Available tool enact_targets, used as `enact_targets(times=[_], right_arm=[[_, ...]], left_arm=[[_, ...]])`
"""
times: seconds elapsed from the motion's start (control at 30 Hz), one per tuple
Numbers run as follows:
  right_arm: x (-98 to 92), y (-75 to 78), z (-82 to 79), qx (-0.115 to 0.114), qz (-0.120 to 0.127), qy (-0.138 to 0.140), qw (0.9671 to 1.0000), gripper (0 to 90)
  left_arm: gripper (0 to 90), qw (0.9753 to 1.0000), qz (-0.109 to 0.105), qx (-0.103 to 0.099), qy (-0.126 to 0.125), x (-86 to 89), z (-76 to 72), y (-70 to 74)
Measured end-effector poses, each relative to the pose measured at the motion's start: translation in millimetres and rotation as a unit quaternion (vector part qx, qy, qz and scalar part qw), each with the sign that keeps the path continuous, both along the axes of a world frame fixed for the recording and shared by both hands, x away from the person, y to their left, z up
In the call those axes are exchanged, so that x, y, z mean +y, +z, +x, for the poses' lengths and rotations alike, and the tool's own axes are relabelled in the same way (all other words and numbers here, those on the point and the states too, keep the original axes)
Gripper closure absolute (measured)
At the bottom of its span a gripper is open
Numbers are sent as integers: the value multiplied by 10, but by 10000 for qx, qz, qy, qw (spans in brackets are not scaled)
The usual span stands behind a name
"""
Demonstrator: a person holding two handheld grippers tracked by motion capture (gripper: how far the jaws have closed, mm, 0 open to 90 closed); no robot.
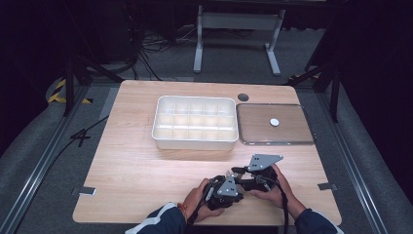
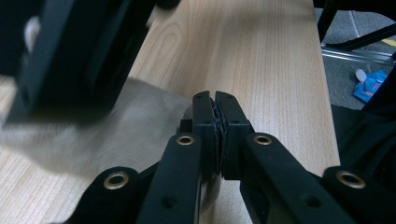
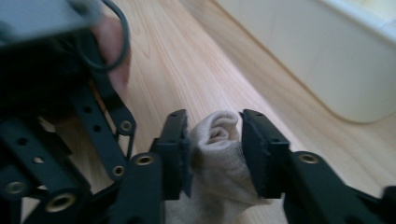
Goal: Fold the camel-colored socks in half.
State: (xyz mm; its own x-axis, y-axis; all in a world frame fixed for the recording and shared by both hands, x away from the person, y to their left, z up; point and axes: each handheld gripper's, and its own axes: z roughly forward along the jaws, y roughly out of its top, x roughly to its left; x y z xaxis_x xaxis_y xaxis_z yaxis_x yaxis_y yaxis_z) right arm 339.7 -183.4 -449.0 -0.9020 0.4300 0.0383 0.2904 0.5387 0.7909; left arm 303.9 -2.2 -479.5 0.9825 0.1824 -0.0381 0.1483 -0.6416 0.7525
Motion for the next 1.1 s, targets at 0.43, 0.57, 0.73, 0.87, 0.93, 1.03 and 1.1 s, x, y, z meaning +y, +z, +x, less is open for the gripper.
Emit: enact_targets(times=[0.43,0.57,0.73,0.87,0.93,1.03,1.1], right_arm=[[112,-150,216,420,-340,-355,9979,809],[116,-112,205,341,-319,-413,9981,780],[85,-27,193,183,-159,-602,9979,715],[70,14,175,39,-98,-667,9977,649],[63,50,165,-13,-15,-664,9978,644],[49,114,149,-107,120,-690,9975,602],[44,133,147,-143,142,-697,9974,590]], left_arm=[[880,9998,-81,164,127,198,96,6],[844,9997,-181,121,65,226,90,34],[812,9995,-286,53,125,308,93,134],[787,9996,-223,2,189,371,92,169],[773,9994,-265,-56,207,395,82,193],[756,9991,-338,-119,238,433,79,241],[746,9989,-328,-132,305,465,81,265]])
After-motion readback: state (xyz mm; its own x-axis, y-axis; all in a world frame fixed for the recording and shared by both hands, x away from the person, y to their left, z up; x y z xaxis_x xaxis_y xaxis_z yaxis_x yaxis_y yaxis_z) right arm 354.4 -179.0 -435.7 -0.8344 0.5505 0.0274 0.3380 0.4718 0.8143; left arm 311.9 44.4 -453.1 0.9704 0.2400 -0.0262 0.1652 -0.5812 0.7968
